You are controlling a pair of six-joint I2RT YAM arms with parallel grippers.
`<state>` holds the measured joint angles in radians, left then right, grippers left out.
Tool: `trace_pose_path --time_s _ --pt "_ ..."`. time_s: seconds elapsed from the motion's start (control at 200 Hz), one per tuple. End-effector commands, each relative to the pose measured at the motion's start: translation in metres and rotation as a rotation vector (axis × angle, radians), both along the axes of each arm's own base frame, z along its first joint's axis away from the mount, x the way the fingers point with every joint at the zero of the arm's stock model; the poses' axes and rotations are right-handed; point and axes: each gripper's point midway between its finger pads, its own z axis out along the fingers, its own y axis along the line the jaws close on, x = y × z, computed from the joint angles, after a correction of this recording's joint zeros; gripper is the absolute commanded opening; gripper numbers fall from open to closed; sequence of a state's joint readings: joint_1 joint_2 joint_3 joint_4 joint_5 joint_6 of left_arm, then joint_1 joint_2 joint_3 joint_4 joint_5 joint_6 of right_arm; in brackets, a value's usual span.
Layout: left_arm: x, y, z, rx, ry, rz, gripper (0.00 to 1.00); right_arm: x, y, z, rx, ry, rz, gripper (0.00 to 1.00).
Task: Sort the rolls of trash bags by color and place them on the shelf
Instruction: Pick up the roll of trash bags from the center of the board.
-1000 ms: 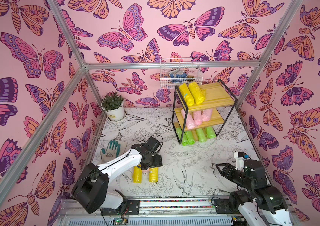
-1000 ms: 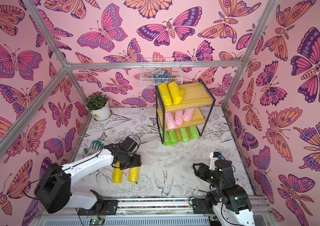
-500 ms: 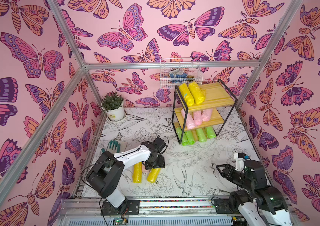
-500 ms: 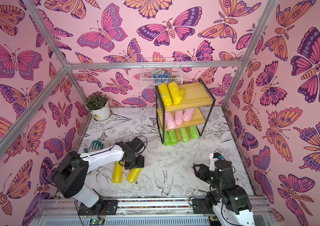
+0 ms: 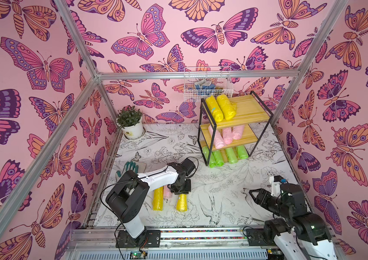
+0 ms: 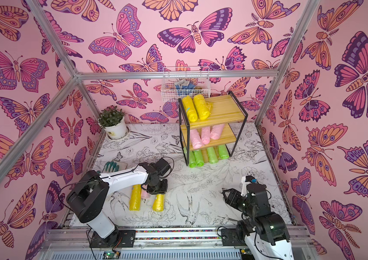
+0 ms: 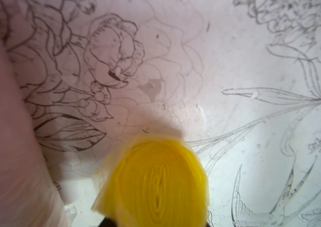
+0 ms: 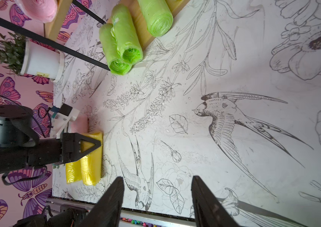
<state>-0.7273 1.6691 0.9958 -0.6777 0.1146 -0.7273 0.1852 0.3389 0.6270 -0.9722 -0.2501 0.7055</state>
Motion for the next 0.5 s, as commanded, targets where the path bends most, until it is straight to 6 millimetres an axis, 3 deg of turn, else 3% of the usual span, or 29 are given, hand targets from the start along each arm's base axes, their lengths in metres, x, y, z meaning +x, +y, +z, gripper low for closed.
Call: trace_pose_path --time_s 0.0,0.165,0.23,0.255,0.496 --pt "0.001 -0.02 0.043 -0.142 -0.066 0.009 0.0 0.008 0.001 0.011 -0.039 -0.009 0.035 0.63" --pt "0.007 -0.042 0.111 -0.384 -0.208 0.062 0.0 0.024 0.017 0.03 0.022 0.013 0.076 0.65" --pt "0.007 -0.044 0.128 -0.454 -0.243 0.099 0.0 0.03 0.031 0.042 0.11 0.031 0.101 0.65" --pt "0.006 -0.043 0.143 -0.502 -0.277 0.109 0.0 0.032 0.038 0.048 0.148 0.034 0.113 0.65" --pt "0.009 -0.049 0.188 -0.732 -0.359 0.224 0.0 0.044 0.083 0.097 0.287 -0.06 0.2 0.7"
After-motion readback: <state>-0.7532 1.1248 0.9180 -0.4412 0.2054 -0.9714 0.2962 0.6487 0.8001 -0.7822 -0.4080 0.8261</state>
